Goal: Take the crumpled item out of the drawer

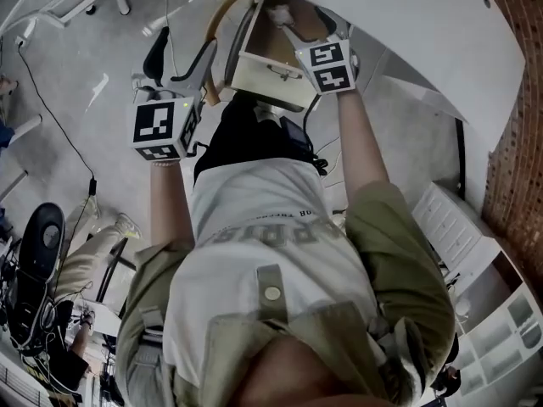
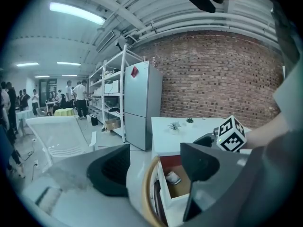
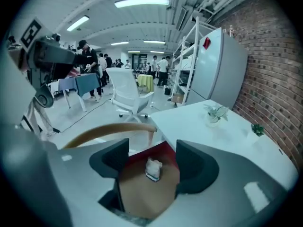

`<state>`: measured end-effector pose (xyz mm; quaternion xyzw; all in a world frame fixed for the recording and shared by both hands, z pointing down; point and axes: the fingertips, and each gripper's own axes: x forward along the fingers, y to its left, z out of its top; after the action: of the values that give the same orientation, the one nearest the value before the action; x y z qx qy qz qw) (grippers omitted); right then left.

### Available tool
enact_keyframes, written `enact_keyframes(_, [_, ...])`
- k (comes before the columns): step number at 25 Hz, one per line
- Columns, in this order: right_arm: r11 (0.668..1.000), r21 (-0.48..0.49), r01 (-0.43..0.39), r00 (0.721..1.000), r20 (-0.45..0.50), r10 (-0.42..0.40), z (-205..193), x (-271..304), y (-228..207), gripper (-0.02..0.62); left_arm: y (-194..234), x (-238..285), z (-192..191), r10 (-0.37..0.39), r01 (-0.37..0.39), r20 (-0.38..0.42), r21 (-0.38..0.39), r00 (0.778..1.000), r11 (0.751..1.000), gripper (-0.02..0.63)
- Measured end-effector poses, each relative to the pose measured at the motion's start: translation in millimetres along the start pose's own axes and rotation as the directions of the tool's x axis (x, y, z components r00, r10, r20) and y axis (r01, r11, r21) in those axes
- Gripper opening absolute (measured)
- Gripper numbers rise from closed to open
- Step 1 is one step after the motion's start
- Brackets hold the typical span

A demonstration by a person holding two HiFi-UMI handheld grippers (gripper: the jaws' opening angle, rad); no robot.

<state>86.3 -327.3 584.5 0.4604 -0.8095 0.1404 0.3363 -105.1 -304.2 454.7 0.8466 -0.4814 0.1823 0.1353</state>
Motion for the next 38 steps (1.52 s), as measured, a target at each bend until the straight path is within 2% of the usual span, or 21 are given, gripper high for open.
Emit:
enact_keyframes(7, [0.994,-0.084,-0.076,0.987,-0.149,0.063,-62.0,73.4,6.4,0.308,0.0,17.7,-38.6,-0.003,0.004,-0.022,0.012,1.0,1.0,0.348])
enact_keyframes(15, [0.98,-0.135,-0.147,0.949,-0.298,0.102,-113.4,136.8,8.3,0.307,-4.8,29.1,-65.3,-0.015,0.016,-0.018,0.057,1.0,0.998,0.348])
enact_keyframes(27, [0.976,-0.13,-0.176,0.89,-0.444,0.102,-158.5,202.0,2.1,0.307,3.5,45.6,-86.6,-0.008,0.009,-0.018,0.059,1.0,0.998,0.348])
enact_keyframes(35, [0.975,-0.149,-0.165,0.858,-0.508,0.067,-181.4,229.2,-7.7,0.321,4.9,58.9,-89.7,-0.021,0.023,-0.032,0.08,0.999,0.997,0.348])
enact_keyframes(38, [0.977,-0.142,-0.159,0.848,-0.526,0.062,-188.0,233.6,-9.0,0.284,5.3,62.2,-91.6,-0.03,0.034,-0.041,0.089,0.999,0.995,0.348])
